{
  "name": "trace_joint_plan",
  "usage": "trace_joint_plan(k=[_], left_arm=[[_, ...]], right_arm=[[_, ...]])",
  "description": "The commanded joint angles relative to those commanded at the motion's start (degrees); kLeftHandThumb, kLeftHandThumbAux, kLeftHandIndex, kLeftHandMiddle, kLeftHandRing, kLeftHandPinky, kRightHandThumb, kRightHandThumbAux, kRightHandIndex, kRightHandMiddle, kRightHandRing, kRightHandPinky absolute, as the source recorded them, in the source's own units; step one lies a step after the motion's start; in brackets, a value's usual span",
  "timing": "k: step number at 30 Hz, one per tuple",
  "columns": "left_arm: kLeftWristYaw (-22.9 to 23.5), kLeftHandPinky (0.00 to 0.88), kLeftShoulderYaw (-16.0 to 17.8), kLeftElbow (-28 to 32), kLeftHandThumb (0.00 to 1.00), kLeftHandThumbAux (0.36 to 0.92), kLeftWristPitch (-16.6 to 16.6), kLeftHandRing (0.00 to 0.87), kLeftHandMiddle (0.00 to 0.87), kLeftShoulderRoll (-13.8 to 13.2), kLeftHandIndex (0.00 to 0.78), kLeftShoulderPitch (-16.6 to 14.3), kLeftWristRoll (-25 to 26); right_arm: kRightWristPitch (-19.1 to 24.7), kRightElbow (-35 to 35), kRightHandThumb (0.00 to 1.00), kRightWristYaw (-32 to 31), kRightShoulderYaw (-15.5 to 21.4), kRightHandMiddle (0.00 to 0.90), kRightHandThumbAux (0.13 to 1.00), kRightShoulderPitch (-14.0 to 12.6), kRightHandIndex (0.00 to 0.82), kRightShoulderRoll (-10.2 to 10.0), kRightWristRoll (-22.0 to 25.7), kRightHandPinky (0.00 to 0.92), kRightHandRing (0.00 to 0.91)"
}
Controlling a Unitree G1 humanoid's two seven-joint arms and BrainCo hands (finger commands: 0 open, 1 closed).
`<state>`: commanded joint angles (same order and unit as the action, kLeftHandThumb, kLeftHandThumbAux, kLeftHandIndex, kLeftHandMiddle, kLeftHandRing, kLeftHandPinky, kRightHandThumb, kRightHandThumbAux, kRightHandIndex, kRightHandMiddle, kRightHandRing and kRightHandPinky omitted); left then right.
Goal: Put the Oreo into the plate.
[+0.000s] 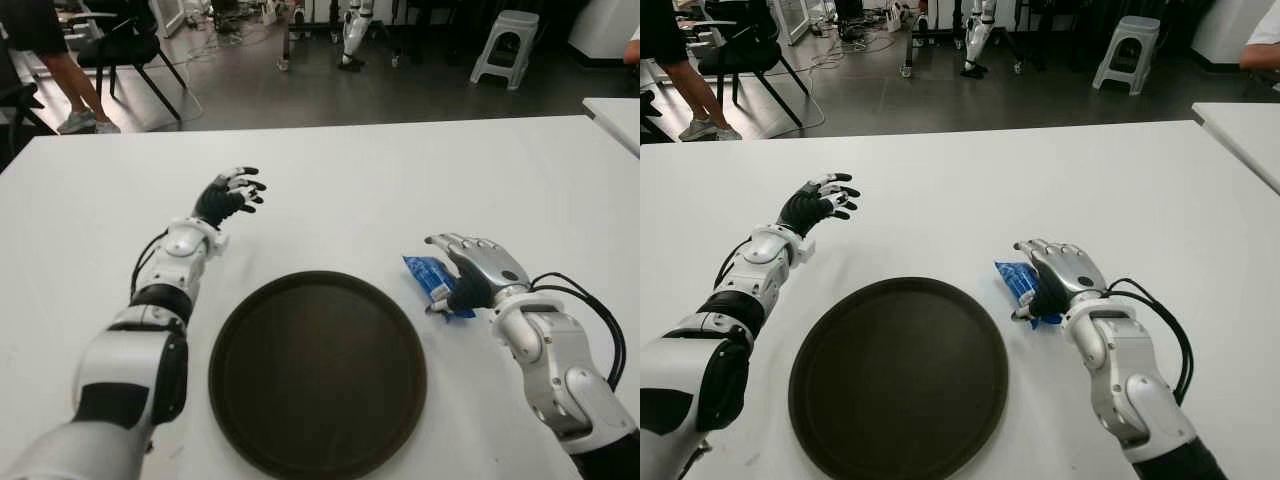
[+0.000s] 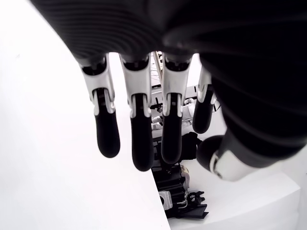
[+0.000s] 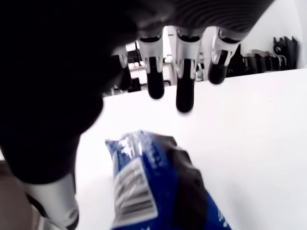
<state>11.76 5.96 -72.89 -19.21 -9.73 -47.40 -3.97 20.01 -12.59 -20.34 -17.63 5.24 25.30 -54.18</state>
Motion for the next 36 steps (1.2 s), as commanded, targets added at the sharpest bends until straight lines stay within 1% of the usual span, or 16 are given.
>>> trace_joint_plan(k=[6, 12, 20, 24, 31, 36], left_arm=[[-0.17, 0.386, -0.32, 0.00, 0.113, 0.655, -0.09, 0.383, 0.361, -0.06, 0.232, 0.01, -0.03], [-0.31, 0.392, -0.56, -0.04, 0.115, 0.659, 0.02, 0.383, 0.359, -0.10, 0.230, -0.03, 0.00], [-0.13, 0.378, -0.67, -0.03, 0.116, 0.657, 0.08, 0.369, 0.351, -0.17, 0.226, -0.04, 0.05], [-0.11, 0.383, -0.66, -0.01, 0.121, 0.654, 0.07, 0.377, 0.358, -0.14, 0.231, -0.03, 0.09], [0.06, 0.386, -0.64, 0.02, 0.128, 0.651, 0.03, 0.378, 0.358, -0.12, 0.232, -0.07, 0.18], [0.03, 0.388, -0.71, 0.06, 0.118, 0.650, -0.11, 0.382, 0.364, -0.13, 0.236, -0.03, 0.12]], right_arm=[[0.32, 0.43, 0.000, -0.55, -0.31, 0.107, 0.765, 0.37, 0.066, 0.24, -0.21, 0.085, 0.105], [0.62, 0.27, 0.000, -2.43, -0.81, 0.075, 0.758, 0.62, 0.046, 0.89, -0.44, 0.068, 0.072], [1.14, -0.21, 0.000, -4.17, -0.99, 0.044, 0.756, 0.70, 0.020, 1.09, -0.81, 0.049, 0.035], [1.32, -0.39, 0.000, -4.44, -1.10, 0.031, 0.755, 0.72, 0.007, 1.08, -1.10, 0.035, 0.021], [1.57, -1.05, 0.000, -5.18, -1.36, 0.019, 0.761, 0.70, 0.000, 0.88, -1.79, 0.030, 0.009], [2.04, -1.62, 0.000, -5.92, -1.53, 0.027, 0.760, 0.64, 0.009, 0.70, -2.46, 0.042, 0.020]])
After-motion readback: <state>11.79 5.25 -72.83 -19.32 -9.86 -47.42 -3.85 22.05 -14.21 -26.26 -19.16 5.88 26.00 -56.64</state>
